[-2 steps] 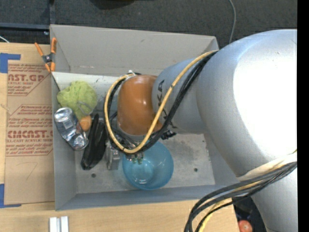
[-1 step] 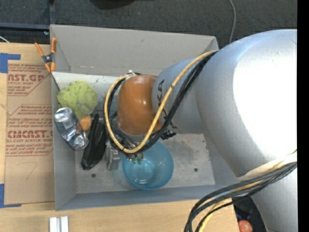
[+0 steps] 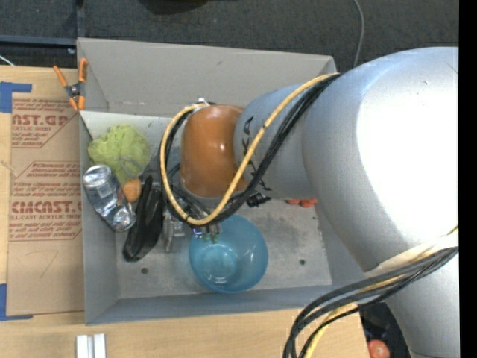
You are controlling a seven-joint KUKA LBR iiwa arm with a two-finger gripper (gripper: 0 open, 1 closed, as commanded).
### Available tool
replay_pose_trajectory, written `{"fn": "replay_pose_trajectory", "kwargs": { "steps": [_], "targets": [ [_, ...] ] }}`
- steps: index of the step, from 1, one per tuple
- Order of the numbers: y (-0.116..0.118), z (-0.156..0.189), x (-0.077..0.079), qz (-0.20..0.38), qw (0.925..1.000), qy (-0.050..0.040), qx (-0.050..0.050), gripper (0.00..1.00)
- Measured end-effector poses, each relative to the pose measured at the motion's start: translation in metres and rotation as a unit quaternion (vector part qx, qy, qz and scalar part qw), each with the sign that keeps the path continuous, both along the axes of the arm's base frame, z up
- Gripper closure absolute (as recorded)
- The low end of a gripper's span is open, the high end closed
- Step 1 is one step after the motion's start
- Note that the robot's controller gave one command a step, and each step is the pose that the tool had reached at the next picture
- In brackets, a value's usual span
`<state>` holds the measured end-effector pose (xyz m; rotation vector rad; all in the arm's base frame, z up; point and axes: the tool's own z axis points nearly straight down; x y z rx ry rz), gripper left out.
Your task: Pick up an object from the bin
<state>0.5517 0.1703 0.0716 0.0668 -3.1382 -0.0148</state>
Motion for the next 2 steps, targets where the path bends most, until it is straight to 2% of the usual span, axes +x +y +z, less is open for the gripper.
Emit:
{"fn": "replay_pose_trajectory", "kwargs": {
  "steps": [1, 2],
  "targets": [
    [0.015, -0.001, 0.016, 0.006, 0.9999, 0.0064, -0.006, 1.00],
    [0.040, -0.002, -0.026, -0.006, 0.9999, 0.0105, -0.011, 1.00]
  ]
}}
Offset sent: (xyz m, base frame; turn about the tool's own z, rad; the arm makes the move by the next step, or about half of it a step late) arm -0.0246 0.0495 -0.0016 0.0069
